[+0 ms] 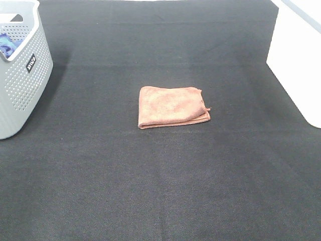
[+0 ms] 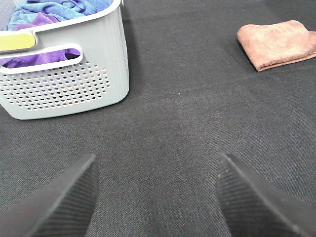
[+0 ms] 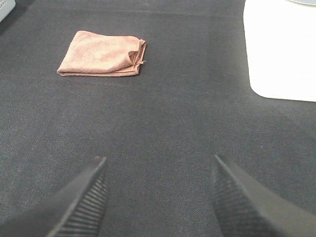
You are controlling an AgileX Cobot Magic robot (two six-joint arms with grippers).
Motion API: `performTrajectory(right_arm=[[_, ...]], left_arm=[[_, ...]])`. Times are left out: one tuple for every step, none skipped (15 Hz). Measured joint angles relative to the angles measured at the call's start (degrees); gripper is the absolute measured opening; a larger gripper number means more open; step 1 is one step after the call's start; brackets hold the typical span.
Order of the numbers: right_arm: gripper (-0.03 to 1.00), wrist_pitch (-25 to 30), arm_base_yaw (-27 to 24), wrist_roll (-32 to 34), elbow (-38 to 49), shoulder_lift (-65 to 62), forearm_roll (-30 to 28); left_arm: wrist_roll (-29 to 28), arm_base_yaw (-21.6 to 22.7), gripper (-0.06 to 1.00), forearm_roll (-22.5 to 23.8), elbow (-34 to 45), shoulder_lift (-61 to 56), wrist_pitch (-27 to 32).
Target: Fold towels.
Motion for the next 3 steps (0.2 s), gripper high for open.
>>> performTrajectory(right_arm=[[0.58,0.00,0.00,0.00,0.00,0.00,0.00],[0.58,0.00,0.00,0.00,0.00,0.00,0.00],[0.58,0.00,0.00,0.00,0.00,0.00,0.00]], left_arm=[[0.00,0.00,0.65,0.00,0.00,0.00,0.00],[0.00,0.00,0.65,0.00,0.00,0.00,0.00],[0.00,0.00,0.65,0.00,0.00,0.00,0.00]])
